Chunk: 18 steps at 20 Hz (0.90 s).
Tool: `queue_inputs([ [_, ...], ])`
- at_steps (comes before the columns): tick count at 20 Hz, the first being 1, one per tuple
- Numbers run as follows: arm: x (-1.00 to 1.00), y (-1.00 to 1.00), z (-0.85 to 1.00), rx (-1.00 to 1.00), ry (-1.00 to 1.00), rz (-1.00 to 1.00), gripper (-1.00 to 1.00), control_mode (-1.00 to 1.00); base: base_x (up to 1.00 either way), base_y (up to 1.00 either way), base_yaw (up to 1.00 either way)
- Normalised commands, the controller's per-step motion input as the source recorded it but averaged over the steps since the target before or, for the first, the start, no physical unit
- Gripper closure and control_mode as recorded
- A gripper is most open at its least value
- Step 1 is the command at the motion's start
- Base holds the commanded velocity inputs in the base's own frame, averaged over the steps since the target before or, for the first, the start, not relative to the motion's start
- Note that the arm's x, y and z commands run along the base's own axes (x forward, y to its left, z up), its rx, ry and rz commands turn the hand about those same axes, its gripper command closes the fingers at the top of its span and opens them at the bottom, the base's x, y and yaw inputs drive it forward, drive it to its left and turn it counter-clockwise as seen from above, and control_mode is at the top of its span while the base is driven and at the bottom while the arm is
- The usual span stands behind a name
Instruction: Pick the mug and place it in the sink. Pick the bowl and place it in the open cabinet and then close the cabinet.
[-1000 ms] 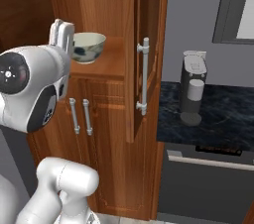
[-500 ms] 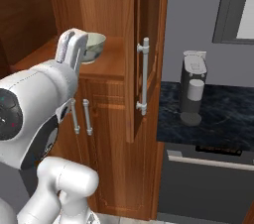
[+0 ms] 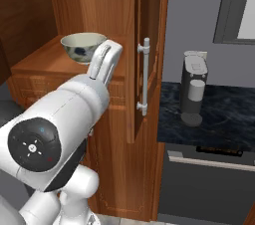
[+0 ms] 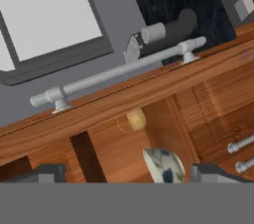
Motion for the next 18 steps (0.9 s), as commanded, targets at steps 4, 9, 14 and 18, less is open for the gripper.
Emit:
queue_inputs([
  [4, -0.1, -0.68, -0.19, 0.02, 0.0, 0.0, -1.0, -1.0, 0.0, 0.0, 0.0],
  [9, -0.03, -0.5, -0.28, 0.0, -0.01, 0.0, -1.0, -1.0, 0.0, 0.0, 0.0],
  [14, 0.04, -0.09, -0.28, -0.05, -0.07, 0.05, -1.0, -1.0, 0.0, 0.0, 0.0],
  [18, 0.22, 0.0, -0.24, -0.07, -0.08, 0.07, -1.0, -1.0, 0.0, 0.0, 0.0],
])
